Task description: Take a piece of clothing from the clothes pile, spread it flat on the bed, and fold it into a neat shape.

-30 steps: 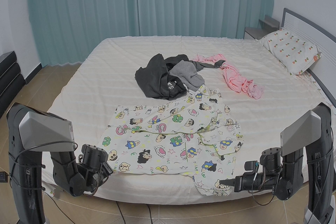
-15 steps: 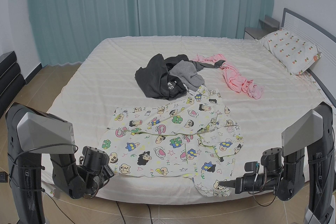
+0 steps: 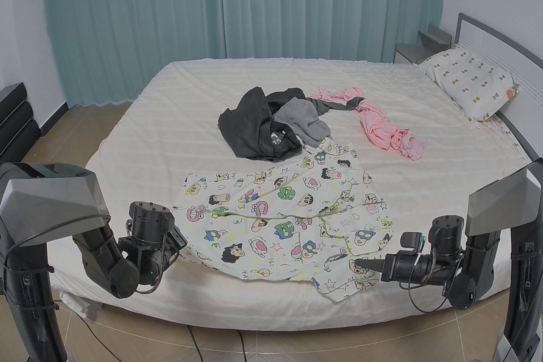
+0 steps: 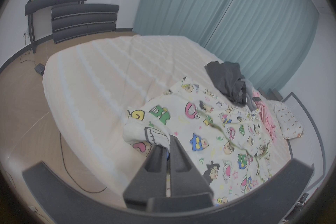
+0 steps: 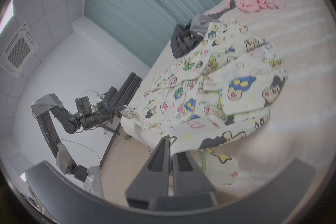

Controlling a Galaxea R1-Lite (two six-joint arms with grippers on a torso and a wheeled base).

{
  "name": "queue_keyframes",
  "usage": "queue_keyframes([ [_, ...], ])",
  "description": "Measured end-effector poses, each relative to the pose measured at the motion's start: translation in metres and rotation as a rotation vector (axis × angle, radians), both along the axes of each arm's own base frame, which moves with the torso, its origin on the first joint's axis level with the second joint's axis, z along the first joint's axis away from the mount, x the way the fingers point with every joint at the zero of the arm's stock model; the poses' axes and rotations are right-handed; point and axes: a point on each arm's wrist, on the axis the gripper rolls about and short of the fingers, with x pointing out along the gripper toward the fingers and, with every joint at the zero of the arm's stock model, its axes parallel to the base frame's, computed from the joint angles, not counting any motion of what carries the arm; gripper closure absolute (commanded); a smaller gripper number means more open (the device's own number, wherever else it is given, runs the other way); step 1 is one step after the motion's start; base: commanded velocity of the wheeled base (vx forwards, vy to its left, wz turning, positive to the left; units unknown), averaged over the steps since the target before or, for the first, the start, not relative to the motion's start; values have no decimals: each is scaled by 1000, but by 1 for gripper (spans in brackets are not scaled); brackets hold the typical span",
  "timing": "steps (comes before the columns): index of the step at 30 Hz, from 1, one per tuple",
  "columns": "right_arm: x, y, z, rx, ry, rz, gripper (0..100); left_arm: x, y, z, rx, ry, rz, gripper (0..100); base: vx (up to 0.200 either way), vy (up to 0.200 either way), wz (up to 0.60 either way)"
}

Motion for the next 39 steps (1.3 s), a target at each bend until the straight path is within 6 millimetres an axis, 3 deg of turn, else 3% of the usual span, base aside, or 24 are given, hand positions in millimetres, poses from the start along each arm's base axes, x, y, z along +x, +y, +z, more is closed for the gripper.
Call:
queue_keyframes([
  [9, 14, -5, 24, 44, -85, -64, 100, 17, -3, 29, 13, 11, 12, 100, 0, 0, 0],
  [23, 19, -9, 57, 76, -193, -104, 100, 18, 1, 84, 4, -15, 23, 100, 0, 0, 0],
  [39, -3, -15, 74, 76, -207, -106, 100, -9, 8, 96, 3, -7, 22, 100, 0, 0, 0],
])
